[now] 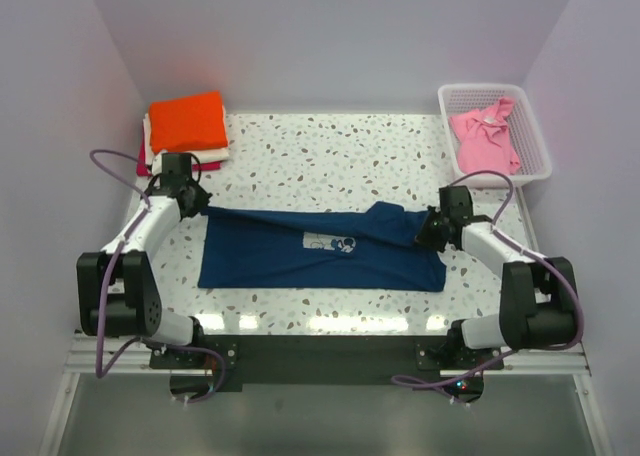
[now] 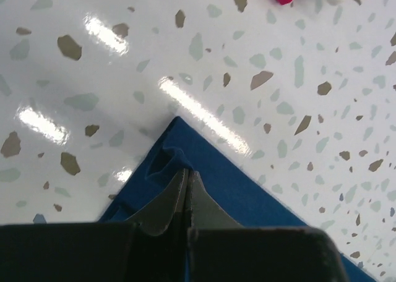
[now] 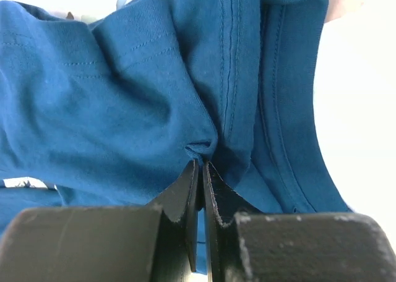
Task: Fold and stack the t-shirts
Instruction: Fold the tshirt
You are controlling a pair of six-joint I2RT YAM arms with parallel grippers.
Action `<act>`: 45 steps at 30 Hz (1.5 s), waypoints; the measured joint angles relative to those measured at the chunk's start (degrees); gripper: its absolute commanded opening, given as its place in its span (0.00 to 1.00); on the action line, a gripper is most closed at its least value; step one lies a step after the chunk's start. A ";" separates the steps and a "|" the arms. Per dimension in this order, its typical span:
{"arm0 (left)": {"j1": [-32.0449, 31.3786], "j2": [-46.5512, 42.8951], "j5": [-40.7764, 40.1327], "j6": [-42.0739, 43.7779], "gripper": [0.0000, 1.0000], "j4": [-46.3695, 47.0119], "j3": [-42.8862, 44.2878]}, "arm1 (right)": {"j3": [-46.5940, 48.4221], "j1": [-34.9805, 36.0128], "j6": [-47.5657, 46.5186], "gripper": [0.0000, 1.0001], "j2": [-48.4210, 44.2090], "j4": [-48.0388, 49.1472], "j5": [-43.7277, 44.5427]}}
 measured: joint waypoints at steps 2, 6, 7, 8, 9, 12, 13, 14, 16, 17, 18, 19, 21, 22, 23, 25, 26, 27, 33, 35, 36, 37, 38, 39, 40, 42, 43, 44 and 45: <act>0.02 2.34 0.35 0.44 0.00 0.04 3.39 | 1.20 0.00 0.04 0.06 1.33 -0.26 -0.09; 0.07 6.43 0.87 1.25 0.00 0.42 9.22 | 8.07 0.00 0.22 0.06 5.05 -1.05 -0.04; 0.09 7.28 1.01 1.42 0.00 0.55 10.19 | 10.23 0.00 0.20 0.06 6.08 -1.14 -0.07; 0.15 8.31 1.14 1.73 0.00 0.83 11.10 | 13.03 0.00 0.20 0.06 7.43 -1.20 -0.07; 0.26 9.33 1.36 1.92 0.00 1.11 11.78 | 15.87 0.00 0.20 0.06 8.74 -1.05 -0.07; 0.57 12.33 2.21 2.12 0.00 1.40 12.98 | 23.61 0.00 0.15 0.05 12.17 -1.07 -0.07; 0.68 13.31 2.58 2.32 0.00 1.38 13.31 | 25.73 0.00 0.13 0.05 13.14 -1.09 -0.07; 0.76 14.27 2.89 2.47 0.00 1.40 13.60 | 27.50 0.00 0.07 0.05 13.99 -1.11 -0.09; 0.90 15.47 3.41 2.86 0.00 1.38 13.79 | 29.51 0.00 -0.07 0.05 15.04 -1.09 -0.07; 1.01 15.80 3.65 2.95 0.00 1.22 13.79 | 29.81 0.00 -0.13 0.05 15.21 -1.14 -0.07; 1.11 15.91 3.85 2.99 0.00 1.16 13.79 | 29.83 0.00 -0.24 0.05 15.23 -1.33 -0.07; 1.22 15.91 4.00 3.06 0.00 1.16 13.79 | 29.83 0.00 -0.31 0.05 15.23 -1.79 -0.04; 1.55 15.89 4.42 3.08 0.00 1.16 13.90 | 29.59 0.00 -0.48 0.05 15.21 -2.43 0.09; 1.73 15.82 4.55 3.06 0.00 1.03 13.90 | 29.07 0.00 -0.57 0.05 15.08 -2.36 0.22; 1.86 15.65 4.68 3.06 0.00 0.79 13.88 | 28.28 0.00 -0.68 0.05 14.78 -2.47 0.42; 1.97 14.67 4.92 2.97 0.00 0.85 13.05 | 25.99 0.00 -0.76 0.05 13.68 -2.73 0.96; 1.97 13.81 5.01 2.91 0.00 0.61 12.33 | 24.87 0.00 -0.76 0.05 13.11 -2.80 1.22; 1.97 12.98 5.07 2.89 0.00 0.61 11.56 | 23.37 0.00 -0.76 0.05 12.15 -2.97 1.46; 2.64 5.70 5.09 2.86 0.00 -0.07 4.28 | 16.76 0.00 -0.70 0.04 6.64 -4.28 2.25; 2.99 4.13 5.11 2.86 0.00 -0.13 2.19 | 15.17 0.00 -0.68 0.04 4.92 -4.59 2.64; 3.10 3.56 5.11 2.84 0.00 -0.09 1.36 | 14.47 0.00 -0.68 0.04 4.07 -4.76 2.82; 3.19 3.15 5.11 2.86 0.00 -0.04 0.70 | 13.84 0.00 -0.68 0.04 3.23 -4.92 2.93; 3.26 2.64 5.16 2.86 0.00 -0.11 -0.07 | 13.29 0.00 -0.68 0.04 2.51 -5.14 3.02; 3.34 2.21 5.20 2.84 0.00 -0.13 -0.74 | 12.85 0.00 -0.68 0.04 1.84 -5.38 3.02; 3.37 1.84 5.22 2.84 0.00 -0.07 -1.36 | 12.31 0.00 -0.68 0.04 1.18 -5.40 3.04; 3.37 1.16 5.25 2.86 0.00 -0.09 -2.40 | 11.39 0.00 -0.68 0.04 0.09 -5.60 3.08; 3.37 0.68 5.25 2.86 0.00 -0.02 -3.08 | 10.67 0.00 -0.68 0.04 -0.68 -5.64 3.10; 3.37 0.31 5.25 2.84 0.00 -0.07 -3.52 | 10.16 0.00 -0.68 0.04 -1.16 -5.68 3.13; 3.37 -0.15 5.25 2.86 0.00 0.02 -4.04 | 9.57 0.00 -0.68 0.04 -1.73 -5.73 3.15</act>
